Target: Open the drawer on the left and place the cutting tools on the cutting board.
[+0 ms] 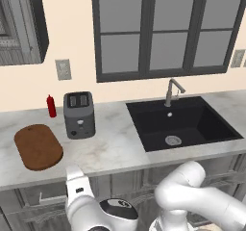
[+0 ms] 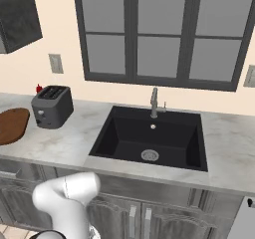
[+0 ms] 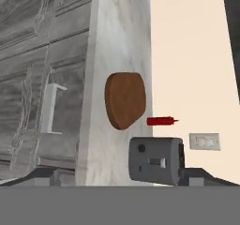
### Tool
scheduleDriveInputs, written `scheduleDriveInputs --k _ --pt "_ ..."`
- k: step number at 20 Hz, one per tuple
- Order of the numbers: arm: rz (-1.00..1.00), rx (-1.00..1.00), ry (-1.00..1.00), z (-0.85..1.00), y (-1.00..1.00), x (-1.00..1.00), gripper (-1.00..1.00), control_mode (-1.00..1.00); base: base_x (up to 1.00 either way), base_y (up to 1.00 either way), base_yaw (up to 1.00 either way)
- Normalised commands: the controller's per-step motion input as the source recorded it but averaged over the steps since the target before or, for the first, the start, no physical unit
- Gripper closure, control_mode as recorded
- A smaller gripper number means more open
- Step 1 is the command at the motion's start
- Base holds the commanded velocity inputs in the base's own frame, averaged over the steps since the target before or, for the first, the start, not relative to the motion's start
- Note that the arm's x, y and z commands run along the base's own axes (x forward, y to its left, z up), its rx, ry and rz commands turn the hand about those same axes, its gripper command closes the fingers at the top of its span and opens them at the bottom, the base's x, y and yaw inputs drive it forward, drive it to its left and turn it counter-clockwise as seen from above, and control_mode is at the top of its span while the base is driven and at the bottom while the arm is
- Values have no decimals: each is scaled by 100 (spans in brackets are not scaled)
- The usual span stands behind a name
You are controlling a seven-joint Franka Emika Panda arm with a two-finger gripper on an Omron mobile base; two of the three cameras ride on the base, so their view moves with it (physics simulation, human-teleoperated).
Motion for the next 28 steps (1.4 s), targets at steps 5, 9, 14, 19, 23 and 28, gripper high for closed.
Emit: scheduleDriveInputs --k 5,9,14,19,23,28 --pt "2 0 -5 -60 14 5 -100 -100 0 0 0" --pt "-4 0 -5 -47 38 0 -100 -100 0 0 0" --pt "-11 0 -5 -33 45 1 -100 -100 0 0 0" --pt "-15 0 -1 -17 40 4 -100 -100 0 0 0" --pt "-16 0 0 -14 28 4 -100 -100 0 0 0" --pt "-4 0 0 -15 1 0 -100 -100 0 0 0"
